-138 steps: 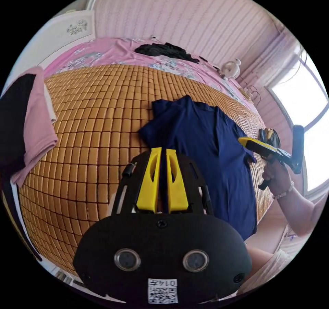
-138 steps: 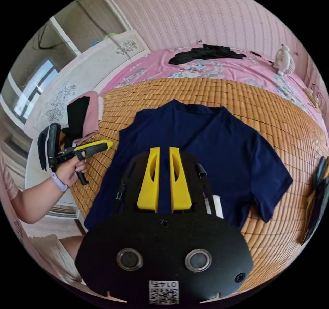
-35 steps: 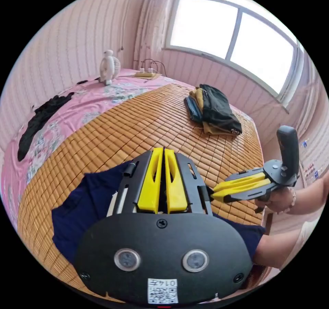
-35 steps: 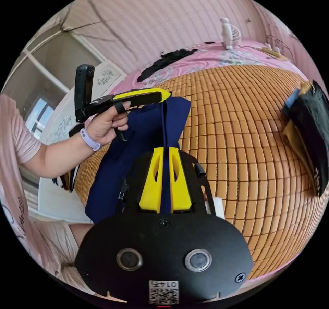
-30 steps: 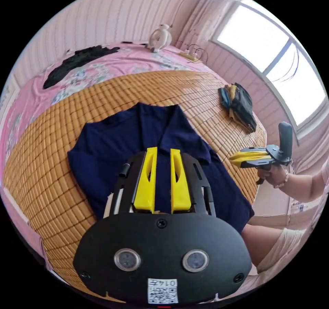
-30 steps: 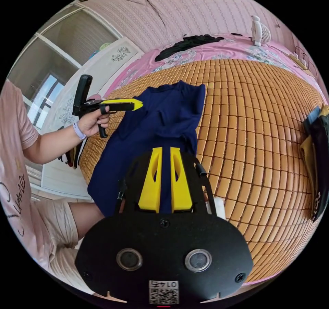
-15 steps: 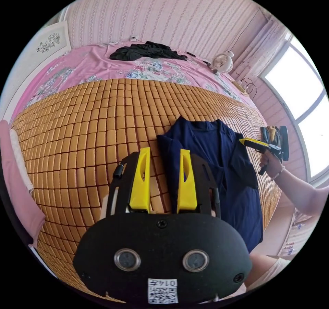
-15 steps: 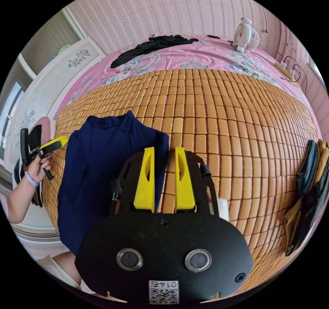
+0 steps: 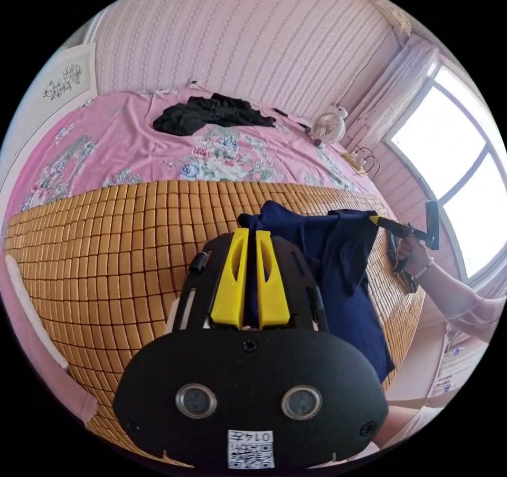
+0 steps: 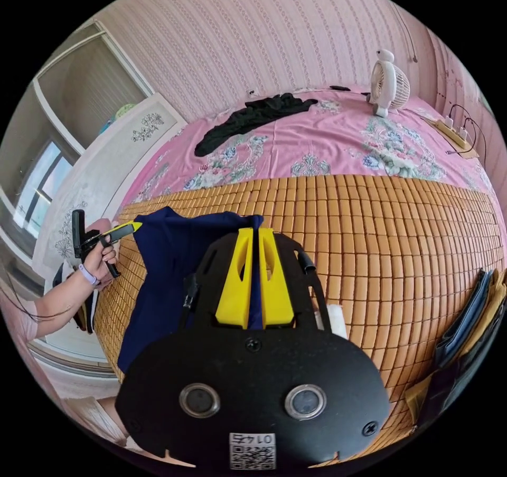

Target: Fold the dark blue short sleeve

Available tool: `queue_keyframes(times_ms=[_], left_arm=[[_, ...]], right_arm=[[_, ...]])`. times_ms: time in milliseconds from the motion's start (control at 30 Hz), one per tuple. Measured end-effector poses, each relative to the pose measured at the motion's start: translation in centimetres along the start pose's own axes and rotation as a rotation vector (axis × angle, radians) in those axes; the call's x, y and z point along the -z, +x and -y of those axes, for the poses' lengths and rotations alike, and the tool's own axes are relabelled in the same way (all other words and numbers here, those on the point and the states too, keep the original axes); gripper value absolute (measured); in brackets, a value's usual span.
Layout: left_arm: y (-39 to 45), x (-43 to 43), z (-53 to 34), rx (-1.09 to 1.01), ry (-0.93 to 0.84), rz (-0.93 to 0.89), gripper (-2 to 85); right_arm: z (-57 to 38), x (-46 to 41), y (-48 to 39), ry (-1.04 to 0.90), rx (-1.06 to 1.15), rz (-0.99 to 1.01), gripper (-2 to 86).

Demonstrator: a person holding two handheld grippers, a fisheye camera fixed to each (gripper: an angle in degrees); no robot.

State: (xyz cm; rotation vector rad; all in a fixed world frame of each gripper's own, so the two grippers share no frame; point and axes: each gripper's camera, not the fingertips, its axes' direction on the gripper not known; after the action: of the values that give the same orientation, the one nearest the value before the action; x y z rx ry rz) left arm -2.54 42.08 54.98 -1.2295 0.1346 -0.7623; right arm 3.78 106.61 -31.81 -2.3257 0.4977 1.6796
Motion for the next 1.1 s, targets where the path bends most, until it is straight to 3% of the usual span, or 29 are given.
queue_keyframes(times_ms=[200,333,467,600,800,967,1100], left_arm=[[1.9,8.4,-4.3,-0.158,0.061,-0.126,1.0],[2.8,13.7,-14.4,-0.192,-0.051,-0.253,3.2],[0.8,14.4,-26.4,0.082,-0.250,-0.162,4.3],[0.4,14.6,-31.4,0.249,-0.328,-0.138,4.0],[3.9,13.3,-32.0,0.208,-0.371,-0.070,4.8],[7.8,10.1,-32.8,0.083,-0.514,0.126,5.0],[9.4,10.5,-34.0,-0.012,-0.458,0.139,2.1]], right_arm=[[-6.6,6.7,-3.0,0.028,0.170,0.154,1.2],[-17.0,8.9,-5.0,-0.187,0.227,0.280,2.0],[-26.0,6.2,-4.5,-0.444,0.009,0.122,2.9],[-29.7,5.2,-5.6,-0.419,-0.173,0.043,4.5],[-30.1,2.2,-9.2,-0.380,-0.261,-0.125,6.1],[-30.6,-1.7,-12.2,-0.445,-0.225,-0.195,3.9],[-30.8,-3.5,-14.4,-0.450,-0.149,-0.218,1.4]])
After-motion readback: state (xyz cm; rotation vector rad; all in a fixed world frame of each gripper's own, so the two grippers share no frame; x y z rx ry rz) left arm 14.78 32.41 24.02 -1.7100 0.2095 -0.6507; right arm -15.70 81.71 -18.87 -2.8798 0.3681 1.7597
